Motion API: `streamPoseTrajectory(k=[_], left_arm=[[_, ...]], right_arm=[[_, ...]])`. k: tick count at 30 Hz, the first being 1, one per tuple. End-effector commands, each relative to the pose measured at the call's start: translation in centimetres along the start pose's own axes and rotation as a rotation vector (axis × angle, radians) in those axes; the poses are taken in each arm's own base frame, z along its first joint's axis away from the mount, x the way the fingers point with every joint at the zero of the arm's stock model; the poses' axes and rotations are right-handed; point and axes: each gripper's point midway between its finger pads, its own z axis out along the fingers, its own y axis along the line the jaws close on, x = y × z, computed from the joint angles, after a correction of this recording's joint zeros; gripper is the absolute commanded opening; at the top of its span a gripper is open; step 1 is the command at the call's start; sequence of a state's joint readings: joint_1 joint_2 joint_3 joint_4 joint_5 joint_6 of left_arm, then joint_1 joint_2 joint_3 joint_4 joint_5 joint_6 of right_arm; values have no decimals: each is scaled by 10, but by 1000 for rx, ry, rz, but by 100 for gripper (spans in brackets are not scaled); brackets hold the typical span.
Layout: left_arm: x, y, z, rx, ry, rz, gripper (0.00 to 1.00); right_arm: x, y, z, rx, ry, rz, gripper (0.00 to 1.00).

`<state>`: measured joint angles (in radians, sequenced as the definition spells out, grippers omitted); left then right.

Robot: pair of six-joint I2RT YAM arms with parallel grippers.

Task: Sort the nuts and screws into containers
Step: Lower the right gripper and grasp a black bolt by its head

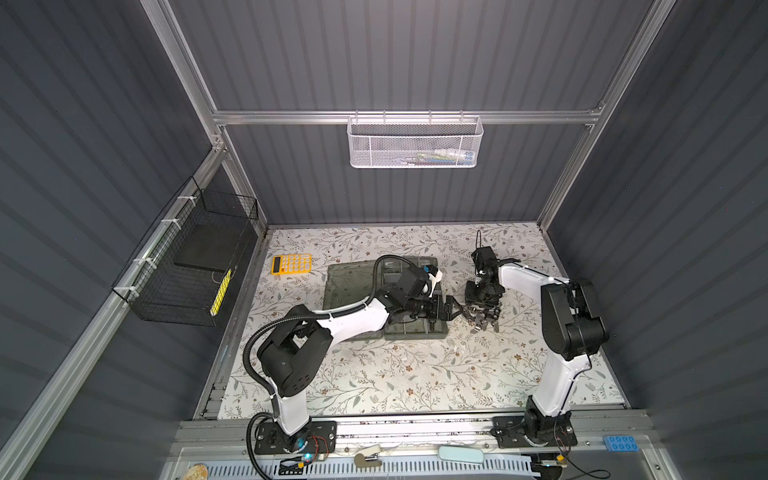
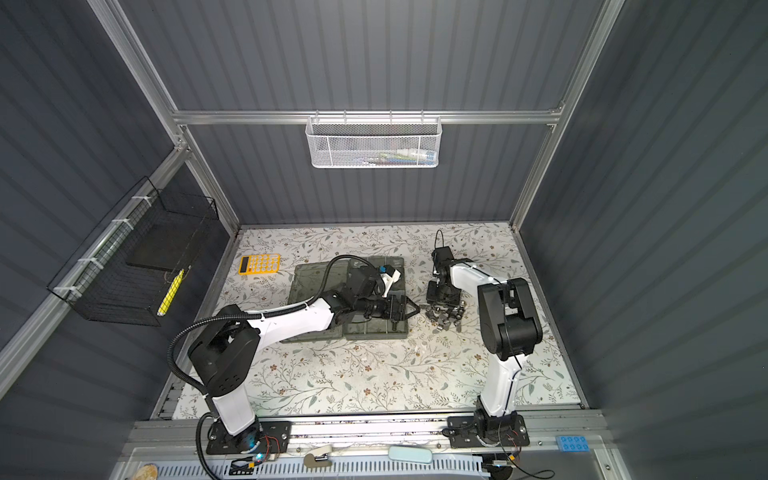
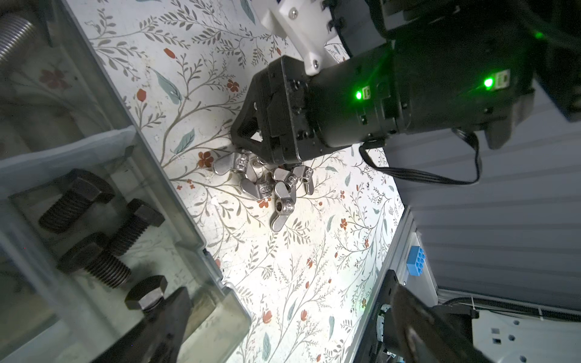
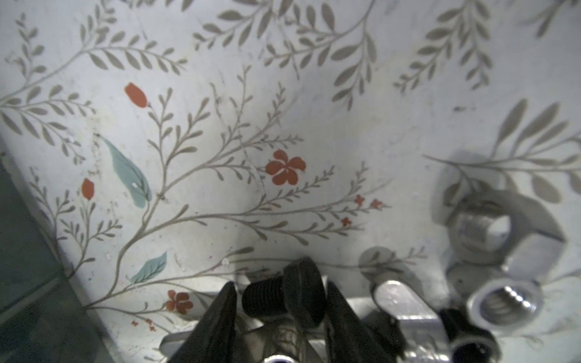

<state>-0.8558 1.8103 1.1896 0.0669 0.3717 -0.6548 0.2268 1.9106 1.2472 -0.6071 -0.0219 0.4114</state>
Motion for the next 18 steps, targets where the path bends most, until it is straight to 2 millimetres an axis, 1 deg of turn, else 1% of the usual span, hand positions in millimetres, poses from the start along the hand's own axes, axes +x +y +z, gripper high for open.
streamPoseTrajectory(k=[1,7,14,18], left_arm=[[-3,-8,-11,21,-11,23,100],[-1,-7,-14,16,-14,27,100],[1,-5,-16,10,-14,25,100],[0,-5,-18,7,-14,28,100]], right_arm=[[2,-2,3,34,27,-16,44],[-1,-2,5,63,27,-32,40],[-7,-4,7,98,23,-48,40],[-10,-1,6,93,17,-47,38]])
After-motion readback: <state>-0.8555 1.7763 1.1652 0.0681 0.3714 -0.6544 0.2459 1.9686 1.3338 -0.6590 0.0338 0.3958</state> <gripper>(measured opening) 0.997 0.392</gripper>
